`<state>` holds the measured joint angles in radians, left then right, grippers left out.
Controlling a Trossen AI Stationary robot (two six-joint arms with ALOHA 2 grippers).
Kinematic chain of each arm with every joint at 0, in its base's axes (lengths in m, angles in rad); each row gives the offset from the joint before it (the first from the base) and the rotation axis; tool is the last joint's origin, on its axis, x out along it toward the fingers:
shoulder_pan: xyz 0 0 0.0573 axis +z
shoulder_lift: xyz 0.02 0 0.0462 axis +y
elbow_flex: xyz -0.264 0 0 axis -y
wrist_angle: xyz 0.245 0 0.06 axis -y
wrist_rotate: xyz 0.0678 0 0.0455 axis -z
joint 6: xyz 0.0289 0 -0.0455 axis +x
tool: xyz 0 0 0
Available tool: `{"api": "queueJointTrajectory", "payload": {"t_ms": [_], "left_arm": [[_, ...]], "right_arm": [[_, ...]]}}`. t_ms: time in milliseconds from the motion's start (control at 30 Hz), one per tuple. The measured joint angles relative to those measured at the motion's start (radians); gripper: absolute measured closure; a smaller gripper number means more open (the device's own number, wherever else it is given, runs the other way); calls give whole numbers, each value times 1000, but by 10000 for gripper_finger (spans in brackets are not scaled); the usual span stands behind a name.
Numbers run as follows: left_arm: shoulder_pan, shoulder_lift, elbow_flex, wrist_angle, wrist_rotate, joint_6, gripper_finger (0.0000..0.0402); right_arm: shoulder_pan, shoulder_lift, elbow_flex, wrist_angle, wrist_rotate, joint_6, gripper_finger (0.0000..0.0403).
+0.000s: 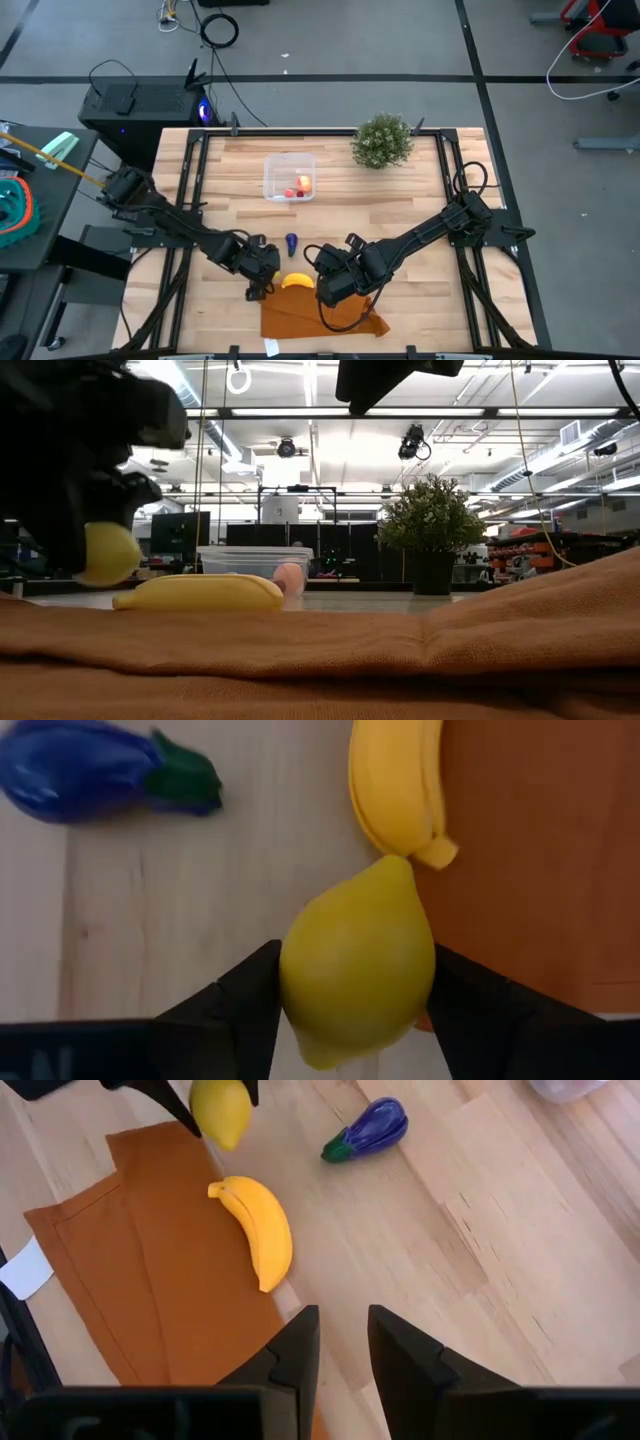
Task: Pick and placing Produce into tupperware
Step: Put the lemon into the container
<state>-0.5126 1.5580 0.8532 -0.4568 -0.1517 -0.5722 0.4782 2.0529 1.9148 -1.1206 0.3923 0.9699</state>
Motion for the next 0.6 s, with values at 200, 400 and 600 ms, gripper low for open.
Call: {"api": "queueJointTrajectory", "payload": {"t_ms": [200, 400, 600], "left_arm": [[21, -84, 0, -5, -45, -1, 162], [71, -185, 0, -4, -73, 0, 185], [147, -280, 0, -6, -115, 32, 180]], "right_arm": [[0, 0, 0, 0, 0, 0, 308], [0, 0, 0, 0, 0, 1, 308], [0, 0, 0, 0, 0, 7, 308]]}}
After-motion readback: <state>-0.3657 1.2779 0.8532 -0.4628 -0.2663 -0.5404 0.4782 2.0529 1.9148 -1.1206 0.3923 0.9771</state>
